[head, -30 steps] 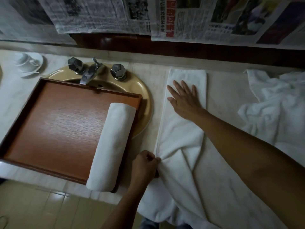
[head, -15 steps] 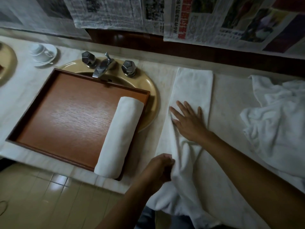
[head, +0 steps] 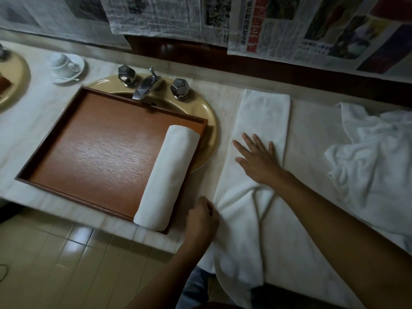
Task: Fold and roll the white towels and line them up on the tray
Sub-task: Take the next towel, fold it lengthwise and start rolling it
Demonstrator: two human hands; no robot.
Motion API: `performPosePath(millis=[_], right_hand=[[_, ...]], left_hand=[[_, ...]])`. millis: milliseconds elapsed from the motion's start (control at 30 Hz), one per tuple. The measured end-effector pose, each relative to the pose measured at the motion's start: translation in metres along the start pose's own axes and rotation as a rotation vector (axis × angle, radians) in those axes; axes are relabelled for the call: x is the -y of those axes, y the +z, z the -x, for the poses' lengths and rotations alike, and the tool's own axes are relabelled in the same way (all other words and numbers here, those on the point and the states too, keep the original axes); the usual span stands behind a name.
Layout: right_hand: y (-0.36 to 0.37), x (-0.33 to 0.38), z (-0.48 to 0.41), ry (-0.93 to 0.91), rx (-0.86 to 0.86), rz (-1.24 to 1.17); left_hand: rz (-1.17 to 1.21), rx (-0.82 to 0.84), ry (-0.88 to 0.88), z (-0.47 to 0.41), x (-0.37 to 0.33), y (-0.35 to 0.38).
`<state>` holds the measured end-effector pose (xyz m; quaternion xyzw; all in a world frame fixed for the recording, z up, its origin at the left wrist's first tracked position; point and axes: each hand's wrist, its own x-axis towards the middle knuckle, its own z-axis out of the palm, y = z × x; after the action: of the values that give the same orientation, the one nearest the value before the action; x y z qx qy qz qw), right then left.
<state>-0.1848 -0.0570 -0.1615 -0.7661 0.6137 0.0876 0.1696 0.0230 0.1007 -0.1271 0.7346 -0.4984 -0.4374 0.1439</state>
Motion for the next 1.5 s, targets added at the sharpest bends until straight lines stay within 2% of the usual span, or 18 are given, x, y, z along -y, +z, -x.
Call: performPosePath(millis=[67, 167, 233, 267, 333, 367, 433, 600, 800, 867, 933, 1067, 1200, 1267, 1333, 1367, 1400, 1500], right_hand=[[-0.007, 0.007, 0.012, 0.043, -0.04, -0.102], [-0.011, 0.025, 0.065, 0.151, -0.304, -0.35], [0.0, 0.037, 0.112, 0.295, -0.408, -0.428], [0.008, 0.041, 0.133, 0.375, -0.375, -0.419], [0.022, 0.048, 0.163, 0.506, -0.137, -0.408], [0.029, 0.052, 0.174, 0.537, -0.009, -0.435], [0.035, 0.058, 0.19, 0.535, 0.081, -0.519], [0.027, 0.083, 0.214, 0.576, -0.107, -0.674], [0.044, 0.101, 0.233, 0.709, -0.114, -0.854], [0.046, 0.091, 0.228, 0.807, -0.176, -0.848], [0.046, 0.078, 0.219, 0.875, -0.129, -0.82], [0.039, 0.058, 0.204, 0.749, 0.077, -0.652], [0.035, 0.051, 0.205, 0.697, 0.019, -0.644], [0.038, 0.05, 0.211, 0.679, -0.002, -0.702], [0.043, 0.048, 0.216, 0.668, -0.006, -0.748], [0.045, 0.047, 0.218, 0.662, -0.019, -0.763], [0.049, 0.046, 0.219, 0.65, -0.041, -0.772], [0.057, 0.042, 0.221, 0.659, -0.065, -0.857]], left_hand=[[-0.026, 0.014, 0.007, 0.0, -0.003, -0.002], [-0.106, 0.042, 0.035, -0.004, -0.003, -0.008], [-0.195, 0.036, 0.083, -0.008, -0.002, -0.011], [-0.224, 0.04, 0.104, -0.009, -0.002, -0.013], [-0.251, 0.054, 0.112, -0.013, -0.003, -0.016], [-0.251, 0.073, 0.107, -0.015, -0.003, -0.017], [-0.225, 0.112, 0.083, -0.018, -0.002, -0.02], [-0.179, 0.178, 0.049, -0.023, -0.003, -0.024], [-0.122, 0.179, 0.069, -0.021, 0.003, -0.024], [-0.098, 0.178, 0.064, -0.02, 0.003, -0.025], [-0.074, 0.175, 0.057, -0.018, 0.003, -0.025], [-0.161, 0.202, 0.103, -0.01, 0.005, -0.022], [-0.315, 0.317, 0.14, -0.002, 0.017, -0.022], [-0.103, 0.402, 0.024, 0.003, 0.023, -0.026], [0.352, 0.517, -0.205, 0.013, 0.024, -0.031], [0.461, 0.522, -0.26, 0.017, 0.028, -0.032], [0.444, 0.478, -0.257, 0.02, 0.033, -0.03], [-0.025, 0.214, -0.032, 0.027, 0.047, -0.025]])
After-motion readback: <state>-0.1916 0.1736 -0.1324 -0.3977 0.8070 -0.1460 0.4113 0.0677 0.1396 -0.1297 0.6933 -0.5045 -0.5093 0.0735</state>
